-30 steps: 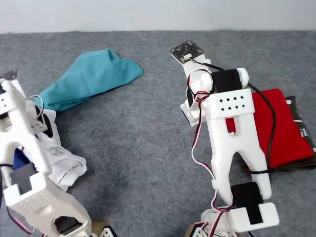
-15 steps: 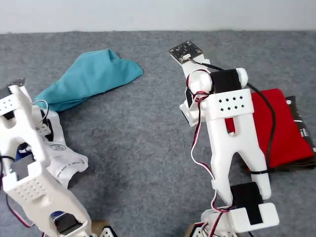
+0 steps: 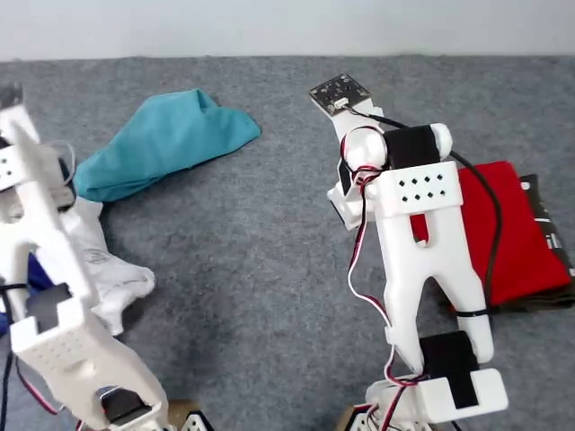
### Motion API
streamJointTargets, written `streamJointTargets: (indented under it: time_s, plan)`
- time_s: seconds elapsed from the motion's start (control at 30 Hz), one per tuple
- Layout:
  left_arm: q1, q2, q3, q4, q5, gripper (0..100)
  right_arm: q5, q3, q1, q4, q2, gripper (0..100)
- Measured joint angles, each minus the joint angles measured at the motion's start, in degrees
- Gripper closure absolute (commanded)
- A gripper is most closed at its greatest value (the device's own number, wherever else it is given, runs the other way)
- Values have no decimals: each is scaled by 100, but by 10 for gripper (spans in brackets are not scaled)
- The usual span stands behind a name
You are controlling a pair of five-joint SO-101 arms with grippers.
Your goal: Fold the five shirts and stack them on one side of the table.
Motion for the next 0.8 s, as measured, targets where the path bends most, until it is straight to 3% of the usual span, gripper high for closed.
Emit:
streamJointTargets:
  time_s: [0.2,0.3,0.53,0.6,0.8]
  plan:
    - [1415,-1257,44,26,-26,987,0,0,9,0,0,805]
    - [1644,-1591,457,35,-132,972,0,0,0,0,0,805]
    - [369,-2013,2251,35,-193,881,0,0,0,0,0,805]
    - [62,-2259,2637,35,-519,878,0,0,0,0,0,805]
    - [-738,-3112,2989,35,-905,877,0,0,9,0,0,805]
